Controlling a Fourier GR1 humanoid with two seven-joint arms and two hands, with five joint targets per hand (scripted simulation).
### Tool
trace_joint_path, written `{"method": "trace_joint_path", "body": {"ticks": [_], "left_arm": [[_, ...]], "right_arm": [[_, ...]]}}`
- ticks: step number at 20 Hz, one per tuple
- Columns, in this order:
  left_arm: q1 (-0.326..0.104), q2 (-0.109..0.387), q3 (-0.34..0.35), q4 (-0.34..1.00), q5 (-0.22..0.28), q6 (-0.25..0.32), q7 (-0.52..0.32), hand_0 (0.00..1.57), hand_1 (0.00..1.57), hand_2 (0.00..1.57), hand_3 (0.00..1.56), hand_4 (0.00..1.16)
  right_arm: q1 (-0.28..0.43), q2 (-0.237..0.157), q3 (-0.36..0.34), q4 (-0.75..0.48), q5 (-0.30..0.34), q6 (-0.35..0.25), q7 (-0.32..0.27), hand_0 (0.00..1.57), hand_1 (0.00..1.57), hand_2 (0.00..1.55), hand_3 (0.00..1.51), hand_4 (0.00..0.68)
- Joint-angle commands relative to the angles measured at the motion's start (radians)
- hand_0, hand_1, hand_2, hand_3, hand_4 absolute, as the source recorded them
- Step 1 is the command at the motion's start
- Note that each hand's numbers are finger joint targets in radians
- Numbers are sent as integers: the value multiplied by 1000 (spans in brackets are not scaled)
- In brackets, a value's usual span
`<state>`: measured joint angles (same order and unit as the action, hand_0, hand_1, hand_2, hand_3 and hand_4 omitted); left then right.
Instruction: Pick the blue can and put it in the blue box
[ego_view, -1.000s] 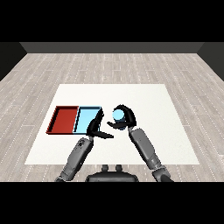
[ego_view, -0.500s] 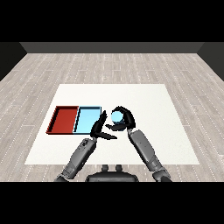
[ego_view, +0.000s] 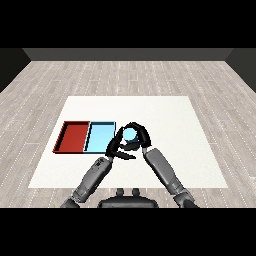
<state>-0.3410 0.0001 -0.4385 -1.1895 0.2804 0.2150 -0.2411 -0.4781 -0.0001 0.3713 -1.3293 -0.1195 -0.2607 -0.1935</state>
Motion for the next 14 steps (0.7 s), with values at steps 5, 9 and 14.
{"method": "trace_joint_path", "body": {"ticks": [5,9,14], "left_arm": [[-27,0,22,25,6,-30,-12,0,0,0,0,0],[-49,0,-23,28,68,-10,-37,0,0,0,0,0],[-76,0,-27,90,15,29,-48,0,0,0,0,0]], "right_arm": [[23,0,69,-5,-10,-37,-8,1471,1471,1467,1418,585],[-43,0,60,65,-39,-49,-42,1441,1441,1446,1405,569],[-2,0,104,-29,-16,-34,9,1479,1479,1462,1398,541]]}}
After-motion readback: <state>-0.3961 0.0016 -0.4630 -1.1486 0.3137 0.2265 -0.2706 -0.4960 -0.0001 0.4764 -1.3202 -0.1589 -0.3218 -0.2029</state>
